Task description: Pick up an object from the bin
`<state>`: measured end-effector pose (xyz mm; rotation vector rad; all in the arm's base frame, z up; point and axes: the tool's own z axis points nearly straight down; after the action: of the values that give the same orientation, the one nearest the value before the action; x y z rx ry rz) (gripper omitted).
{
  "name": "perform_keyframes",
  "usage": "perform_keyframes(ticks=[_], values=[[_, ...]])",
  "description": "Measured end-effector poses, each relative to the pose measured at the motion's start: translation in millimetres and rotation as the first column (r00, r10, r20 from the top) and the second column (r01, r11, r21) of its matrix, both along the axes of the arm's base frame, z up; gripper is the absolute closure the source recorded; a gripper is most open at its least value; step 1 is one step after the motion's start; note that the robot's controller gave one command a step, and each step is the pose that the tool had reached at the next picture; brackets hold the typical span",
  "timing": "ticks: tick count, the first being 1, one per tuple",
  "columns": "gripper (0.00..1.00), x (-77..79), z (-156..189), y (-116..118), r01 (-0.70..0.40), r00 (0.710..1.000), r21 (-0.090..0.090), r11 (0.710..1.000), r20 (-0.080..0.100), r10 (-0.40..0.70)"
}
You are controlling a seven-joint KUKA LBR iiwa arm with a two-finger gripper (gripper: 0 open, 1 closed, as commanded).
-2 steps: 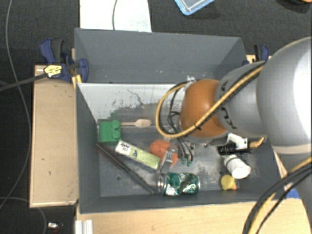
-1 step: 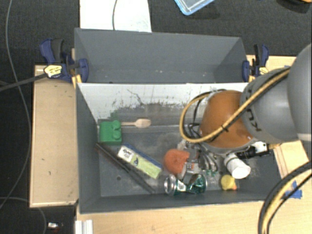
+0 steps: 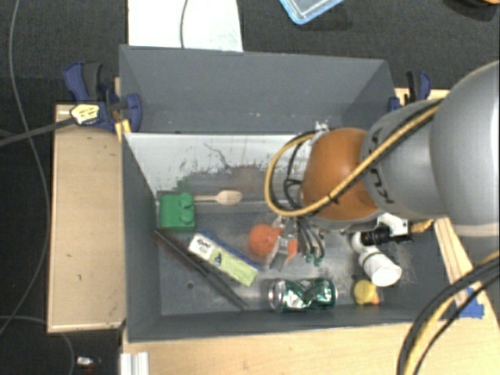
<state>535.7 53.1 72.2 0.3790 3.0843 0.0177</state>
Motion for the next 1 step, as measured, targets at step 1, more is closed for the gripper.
perform_keyframes(ticks=[1], values=[[1.0,-0.1,0.0,-0.2,0.003,1.0,0.0,1.0,0.0,-0.003]])
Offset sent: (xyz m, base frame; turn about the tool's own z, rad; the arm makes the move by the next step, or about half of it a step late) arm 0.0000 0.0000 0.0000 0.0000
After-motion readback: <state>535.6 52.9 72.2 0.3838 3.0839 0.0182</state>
